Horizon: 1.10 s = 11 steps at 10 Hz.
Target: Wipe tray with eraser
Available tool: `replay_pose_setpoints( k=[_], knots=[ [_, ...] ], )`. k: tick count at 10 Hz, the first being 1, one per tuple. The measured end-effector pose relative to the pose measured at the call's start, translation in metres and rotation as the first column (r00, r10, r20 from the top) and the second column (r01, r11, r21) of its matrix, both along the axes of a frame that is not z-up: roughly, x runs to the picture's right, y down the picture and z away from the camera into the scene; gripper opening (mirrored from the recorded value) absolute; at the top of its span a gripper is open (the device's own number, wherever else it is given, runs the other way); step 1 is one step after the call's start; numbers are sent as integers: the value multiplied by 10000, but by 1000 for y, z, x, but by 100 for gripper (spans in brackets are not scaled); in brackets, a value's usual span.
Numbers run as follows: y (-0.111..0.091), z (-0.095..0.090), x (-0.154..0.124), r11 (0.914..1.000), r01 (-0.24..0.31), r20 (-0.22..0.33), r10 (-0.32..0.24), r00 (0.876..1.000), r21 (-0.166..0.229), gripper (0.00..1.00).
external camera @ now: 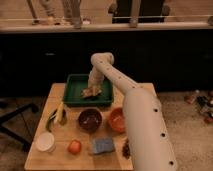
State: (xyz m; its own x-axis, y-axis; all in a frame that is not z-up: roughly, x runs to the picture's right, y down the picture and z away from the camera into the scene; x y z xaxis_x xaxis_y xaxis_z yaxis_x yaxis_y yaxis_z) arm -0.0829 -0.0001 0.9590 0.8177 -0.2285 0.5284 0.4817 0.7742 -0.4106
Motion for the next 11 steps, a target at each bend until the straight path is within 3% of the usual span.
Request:
replay_pose_setpoints(
  k=[11],
  knots=[
    [14,25,9,9997,-207,-397,201,9990,-150,0]
  ],
)
